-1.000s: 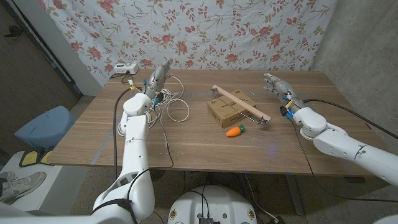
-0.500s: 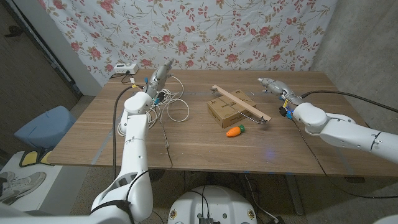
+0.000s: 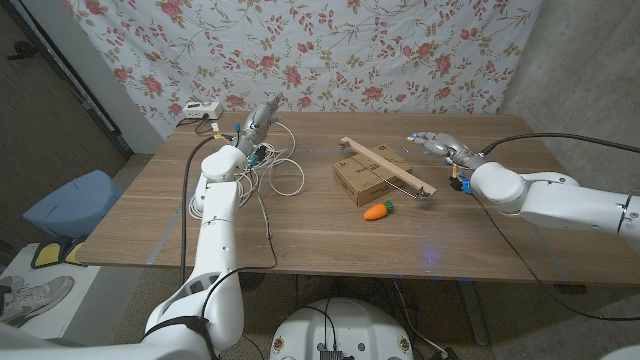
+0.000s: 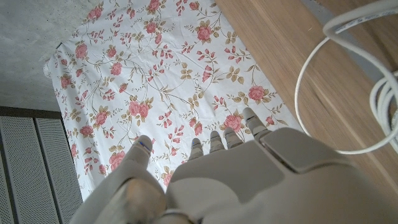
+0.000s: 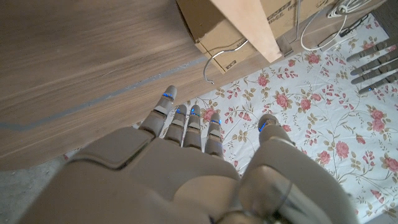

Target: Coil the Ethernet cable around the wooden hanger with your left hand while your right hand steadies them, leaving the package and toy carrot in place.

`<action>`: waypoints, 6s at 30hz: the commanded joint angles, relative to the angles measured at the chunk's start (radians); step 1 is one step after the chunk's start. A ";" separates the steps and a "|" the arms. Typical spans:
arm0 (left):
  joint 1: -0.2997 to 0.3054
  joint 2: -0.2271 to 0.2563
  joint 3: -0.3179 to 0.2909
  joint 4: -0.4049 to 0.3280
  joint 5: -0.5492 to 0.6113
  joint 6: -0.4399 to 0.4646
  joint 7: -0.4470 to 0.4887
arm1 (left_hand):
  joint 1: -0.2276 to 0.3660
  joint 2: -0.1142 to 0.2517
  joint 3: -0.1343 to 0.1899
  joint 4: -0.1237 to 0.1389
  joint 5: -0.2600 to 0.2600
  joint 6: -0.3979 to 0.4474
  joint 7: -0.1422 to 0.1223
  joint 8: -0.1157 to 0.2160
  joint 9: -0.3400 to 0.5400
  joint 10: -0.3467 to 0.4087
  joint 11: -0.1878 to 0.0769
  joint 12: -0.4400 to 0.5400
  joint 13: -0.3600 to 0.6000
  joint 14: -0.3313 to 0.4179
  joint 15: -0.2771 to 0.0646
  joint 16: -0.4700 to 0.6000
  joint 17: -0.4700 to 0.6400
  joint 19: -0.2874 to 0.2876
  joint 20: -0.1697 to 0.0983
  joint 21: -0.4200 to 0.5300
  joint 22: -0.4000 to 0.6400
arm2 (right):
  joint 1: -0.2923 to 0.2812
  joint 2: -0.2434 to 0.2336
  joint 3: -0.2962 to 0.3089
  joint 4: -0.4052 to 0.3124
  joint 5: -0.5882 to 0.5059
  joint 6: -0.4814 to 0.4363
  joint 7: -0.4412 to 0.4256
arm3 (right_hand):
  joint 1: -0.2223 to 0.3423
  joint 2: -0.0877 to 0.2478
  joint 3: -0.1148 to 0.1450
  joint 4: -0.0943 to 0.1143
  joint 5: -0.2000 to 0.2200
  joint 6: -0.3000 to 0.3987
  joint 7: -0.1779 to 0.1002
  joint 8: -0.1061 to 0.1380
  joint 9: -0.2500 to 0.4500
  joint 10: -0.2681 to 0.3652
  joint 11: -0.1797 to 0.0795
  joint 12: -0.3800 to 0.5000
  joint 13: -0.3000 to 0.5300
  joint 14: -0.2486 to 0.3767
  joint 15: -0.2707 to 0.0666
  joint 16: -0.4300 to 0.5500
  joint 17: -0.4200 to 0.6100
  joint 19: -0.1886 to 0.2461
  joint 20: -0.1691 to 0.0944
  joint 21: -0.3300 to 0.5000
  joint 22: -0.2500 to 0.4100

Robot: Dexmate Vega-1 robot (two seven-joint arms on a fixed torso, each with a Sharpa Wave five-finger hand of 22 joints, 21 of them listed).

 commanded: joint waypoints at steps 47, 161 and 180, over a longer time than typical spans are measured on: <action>0.067 -0.019 0.002 -0.074 -0.056 -0.006 -0.010 | 0.002 0.001 -0.008 -0.006 0.002 0.018 -0.001 0.001 0.003 0.010 0.002 -0.001 0.004 0.010 -0.001 -0.001 0.004 0.012 0.004 -0.012 0.004 | 0.390 0.124 -0.341 -0.242 -0.150 -0.810 0.260 | 0.072 -0.037 -0.004 -0.057 0.013 0.041 0.017 0.012 0.007 0.071 -0.005 0.016 0.011 0.108 -0.052 0.029 0.007 0.103 -0.016 -0.003 0.005; -0.013 0.522 0.576 -0.573 0.852 0.623 -0.465 | 0.623 -0.018 0.040 -0.207 -0.006 0.720 0.138 0.116 0.019 0.310 -0.019 0.066 0.047 0.134 -0.021 0.036 0.013 0.036 -0.001 -0.011 0.014 | 0.040 0.016 -0.183 -0.224 -0.273 -0.431 -0.416 | 0.550 0.152 0.152 0.234 0.046 0.654 0.005 0.213 0.264 0.751 -0.207 0.768 0.746 0.828 -0.291 0.871 1.045 0.382 -0.202 0.463 0.162; -0.157 0.541 0.760 -0.446 1.101 0.600 -0.639 | 0.748 -0.031 0.033 -0.201 0.000 0.804 0.076 0.113 0.018 0.322 -0.021 0.058 0.031 0.119 -0.027 0.011 0.005 0.064 0.000 -0.016 0.009 | 0.094 0.012 -0.242 -0.193 -0.256 -0.367 -0.431 | 0.557 0.150 0.154 0.231 0.042 0.660 0.010 0.218 0.263 0.759 -0.208 0.773 0.745 0.823 -0.291 0.901 1.045 0.374 -0.205 0.502 0.163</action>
